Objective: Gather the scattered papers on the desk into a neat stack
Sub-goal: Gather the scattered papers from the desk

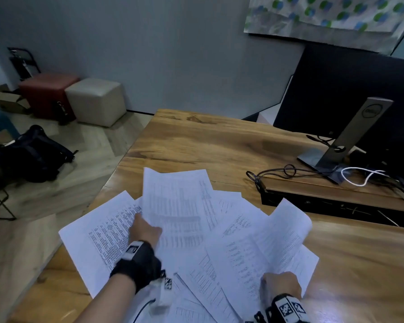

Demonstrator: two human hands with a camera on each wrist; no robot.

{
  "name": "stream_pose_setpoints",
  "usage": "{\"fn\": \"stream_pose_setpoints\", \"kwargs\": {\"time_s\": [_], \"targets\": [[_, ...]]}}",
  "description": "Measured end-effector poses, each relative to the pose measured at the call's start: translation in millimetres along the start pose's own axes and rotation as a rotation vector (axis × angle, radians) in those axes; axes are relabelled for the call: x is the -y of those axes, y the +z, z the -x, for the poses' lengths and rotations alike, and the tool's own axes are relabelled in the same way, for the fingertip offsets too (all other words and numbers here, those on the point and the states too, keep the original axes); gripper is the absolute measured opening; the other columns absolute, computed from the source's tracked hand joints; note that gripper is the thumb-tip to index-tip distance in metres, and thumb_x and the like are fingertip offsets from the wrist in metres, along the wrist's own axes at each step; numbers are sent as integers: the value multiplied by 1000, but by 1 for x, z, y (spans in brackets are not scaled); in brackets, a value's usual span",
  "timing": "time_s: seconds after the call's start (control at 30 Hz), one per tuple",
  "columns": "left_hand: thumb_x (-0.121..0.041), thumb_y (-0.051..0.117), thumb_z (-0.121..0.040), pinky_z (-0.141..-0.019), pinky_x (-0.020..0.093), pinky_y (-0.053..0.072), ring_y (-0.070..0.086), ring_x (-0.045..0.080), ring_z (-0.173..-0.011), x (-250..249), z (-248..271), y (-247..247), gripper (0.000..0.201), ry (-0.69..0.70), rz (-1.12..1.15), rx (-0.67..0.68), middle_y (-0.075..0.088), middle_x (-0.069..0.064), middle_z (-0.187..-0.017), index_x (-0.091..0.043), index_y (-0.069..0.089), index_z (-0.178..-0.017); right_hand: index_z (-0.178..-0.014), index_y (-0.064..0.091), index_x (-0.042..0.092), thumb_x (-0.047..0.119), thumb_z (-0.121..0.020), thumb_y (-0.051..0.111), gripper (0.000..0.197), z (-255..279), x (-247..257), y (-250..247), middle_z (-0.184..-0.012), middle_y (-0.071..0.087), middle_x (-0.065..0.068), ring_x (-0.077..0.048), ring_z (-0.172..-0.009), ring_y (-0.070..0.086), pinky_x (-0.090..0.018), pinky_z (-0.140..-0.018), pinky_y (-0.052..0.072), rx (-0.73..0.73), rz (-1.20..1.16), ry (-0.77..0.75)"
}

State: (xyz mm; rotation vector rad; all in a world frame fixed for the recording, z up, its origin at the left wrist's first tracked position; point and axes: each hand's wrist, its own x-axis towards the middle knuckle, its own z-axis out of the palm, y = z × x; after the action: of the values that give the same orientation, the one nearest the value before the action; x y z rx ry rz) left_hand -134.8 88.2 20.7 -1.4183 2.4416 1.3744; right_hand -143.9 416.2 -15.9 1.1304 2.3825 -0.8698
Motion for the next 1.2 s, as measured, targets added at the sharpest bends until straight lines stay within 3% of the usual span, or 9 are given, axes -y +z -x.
{"fn": "stream_pose_setpoints", "kwargs": {"time_s": [0.13,0.23,0.37,0.53,0.67,0.83,1.07,1.13,1.2], "targets": [[-18,64,-76,-81,40,54,66,39,-97,58,7,-42,47,-133,-117,-89,67,18,-111,-12,53,-122,-109,58,10,33,-82,63,36,0,-8,-19,-131,52,-17,-31,-129,41,-36,-106,34,-89,86,32],[-14,67,-79,-79,40,50,59,41,-106,82,9,-55,43,-247,-189,-116,59,23,-120,-3,56,-119,-127,47,8,40,-79,71,63,-6,-15,-25,-130,48,-16,-30,-127,40,-35,-106,35,-169,87,64],[-28,84,-72,-85,47,46,48,46,-122,88,3,-50,84,-368,-130,-146,49,29,-132,2,34,-132,-134,38,0,48,-68,82,93,-5,-17,-20,-132,45,-21,-33,-126,41,-39,-105,38,-220,38,98],[-31,91,-62,-89,53,51,51,50,-117,88,-5,-43,112,-370,-94,-183,45,30,-135,4,21,-142,-117,63,-2,35,-70,81,63,-14,-13,-14,-126,58,-17,-34,-117,57,-43,-102,49,-133,38,79],[-14,91,-63,-78,47,55,63,47,-102,82,-2,-47,96,-369,59,-149,57,31,-125,9,32,-134,-94,63,-1,29,-66,85,46,-17,-16,-13,-111,66,-16,-33,-107,63,-39,-96,53,-52,12,66],[6,60,-81,-73,41,56,64,40,-84,93,-8,-60,21,-207,64,-244,70,24,-104,2,63,-101,-73,60,0,13,-65,82,27,4,-19,-24,-89,68,-20,-37,-83,65,-40,-86,56,-86,-155,0],[-1,58,-85,-72,40,53,61,34,-86,84,-9,-90,30,66,103,-149,66,15,-104,-7,56,-115,-104,63,-3,8,-50,93,62,5,-28,-46,-102,68,-17,-31,-80,69,-41,-80,57,24,-698,11],[-4,60,-85,-74,41,56,65,33,-88,75,-5,-99,30,101,126,-85,68,13,-102,-12,57,-114,-99,62,-5,5,-61,86,45,12,-24,-55,-95,68,-22,-30,-64,73,-41,-55,60,229,-857,37],[-5,61,-86,-79,44,56,67,31,-91,65,2,-109,26,159,154,-26,69,8,-101,-20,60,-107,-117,60,-5,-1,-77,73,42,10,-21,-60,-108,69,-26,-38,-85,73,-47,-59,60,345,-916,-41]]}}
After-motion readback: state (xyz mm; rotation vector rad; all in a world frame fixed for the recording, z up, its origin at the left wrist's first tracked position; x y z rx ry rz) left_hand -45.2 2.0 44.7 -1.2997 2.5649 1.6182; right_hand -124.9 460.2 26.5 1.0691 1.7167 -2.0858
